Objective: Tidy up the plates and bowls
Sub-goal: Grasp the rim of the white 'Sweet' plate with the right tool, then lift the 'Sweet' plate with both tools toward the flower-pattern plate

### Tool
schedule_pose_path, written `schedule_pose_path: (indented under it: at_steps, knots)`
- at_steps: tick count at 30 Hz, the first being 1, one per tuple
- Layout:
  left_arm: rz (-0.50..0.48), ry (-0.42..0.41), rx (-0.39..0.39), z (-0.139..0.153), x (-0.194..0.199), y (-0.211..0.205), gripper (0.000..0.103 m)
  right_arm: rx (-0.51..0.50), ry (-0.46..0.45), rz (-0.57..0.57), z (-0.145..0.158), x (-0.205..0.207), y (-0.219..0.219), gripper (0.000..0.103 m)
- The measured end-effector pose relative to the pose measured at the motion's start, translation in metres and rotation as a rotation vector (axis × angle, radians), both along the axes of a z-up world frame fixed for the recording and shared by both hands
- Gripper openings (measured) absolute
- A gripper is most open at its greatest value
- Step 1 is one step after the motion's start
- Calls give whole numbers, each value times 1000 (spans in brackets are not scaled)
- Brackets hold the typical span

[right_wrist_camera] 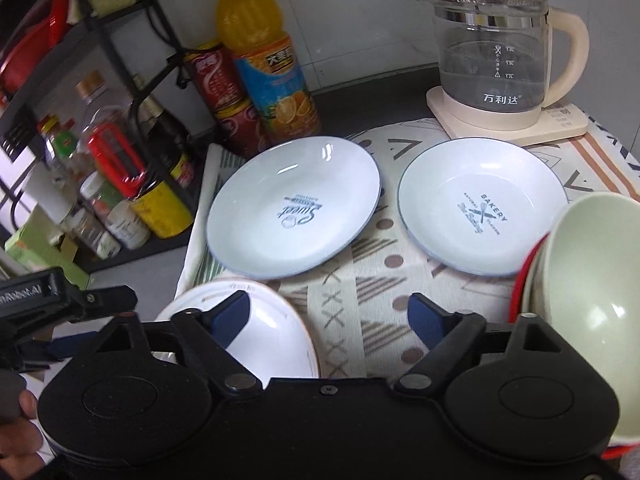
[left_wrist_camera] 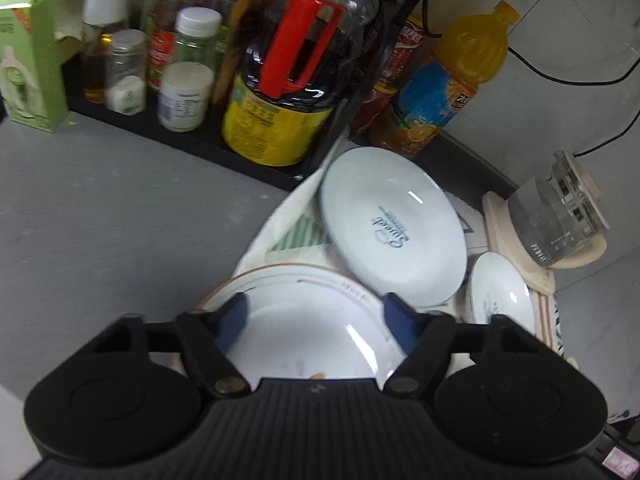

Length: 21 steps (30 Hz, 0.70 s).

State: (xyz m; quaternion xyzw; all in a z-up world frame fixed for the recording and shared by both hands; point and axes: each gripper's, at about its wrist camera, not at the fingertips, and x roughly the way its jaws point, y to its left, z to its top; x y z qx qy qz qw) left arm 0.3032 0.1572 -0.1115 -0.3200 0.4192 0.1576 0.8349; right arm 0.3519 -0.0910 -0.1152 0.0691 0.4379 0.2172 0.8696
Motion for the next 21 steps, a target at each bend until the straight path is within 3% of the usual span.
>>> schedule_pose_path:
  at_steps: [8,16,18,21]
  knots:
    - [11,7,-59,-24,46,9,42,73,76,-64,-22,42,4,54]
    - [37,38,-87,-48,77,16,28,99,148,-94,-46,71,18,43]
    - [37,45,-91,-54,83,16,26,106,161,-92,-52,76,21,36]
    - [37,69,-94,-64,92,16,24,114,186,-98,-61,84,24,34]
